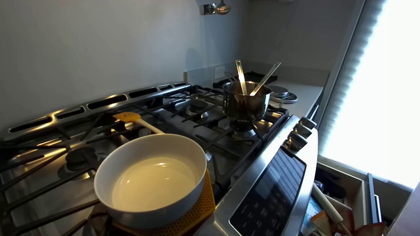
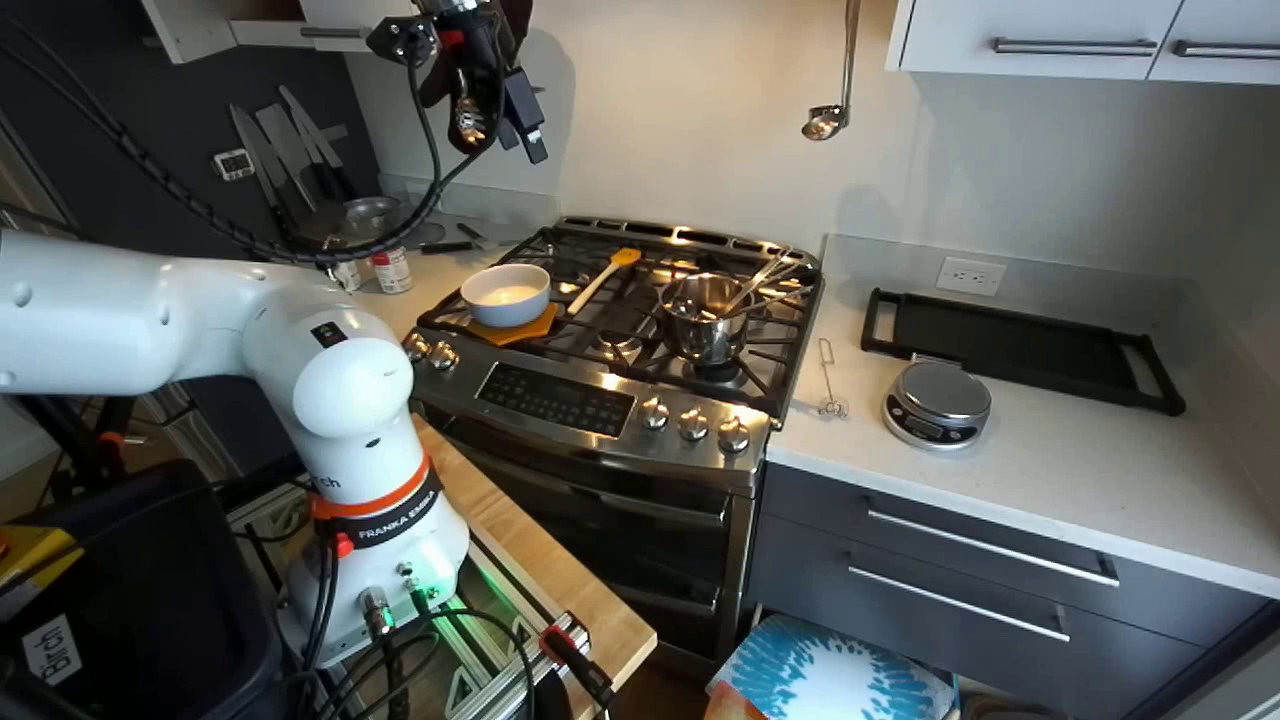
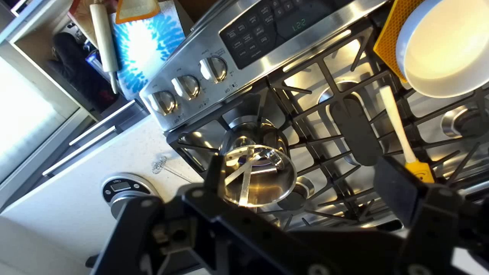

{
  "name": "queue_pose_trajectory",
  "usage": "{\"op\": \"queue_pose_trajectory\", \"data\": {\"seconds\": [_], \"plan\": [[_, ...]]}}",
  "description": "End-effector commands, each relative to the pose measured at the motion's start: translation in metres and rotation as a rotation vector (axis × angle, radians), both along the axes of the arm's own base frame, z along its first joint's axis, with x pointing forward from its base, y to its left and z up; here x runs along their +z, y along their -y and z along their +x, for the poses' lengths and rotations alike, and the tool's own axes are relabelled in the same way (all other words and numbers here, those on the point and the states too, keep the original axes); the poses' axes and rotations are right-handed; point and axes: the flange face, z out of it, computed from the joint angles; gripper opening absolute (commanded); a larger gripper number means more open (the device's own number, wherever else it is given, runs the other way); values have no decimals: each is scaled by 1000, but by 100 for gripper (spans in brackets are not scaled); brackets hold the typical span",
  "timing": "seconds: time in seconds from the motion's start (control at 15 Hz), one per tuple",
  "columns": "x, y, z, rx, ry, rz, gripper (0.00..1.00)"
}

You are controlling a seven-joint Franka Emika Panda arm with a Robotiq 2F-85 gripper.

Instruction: Pick up the white bowl and put it on the scale

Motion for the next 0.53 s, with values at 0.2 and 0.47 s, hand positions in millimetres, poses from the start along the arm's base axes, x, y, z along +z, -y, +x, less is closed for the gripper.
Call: {"op": "queue_pose_trajectory", "data": {"seconds": [0.2,0.47], "plan": [[-45,-5,15,106,2,187,100],[-115,-22,20,213,-24,344,100]]}}
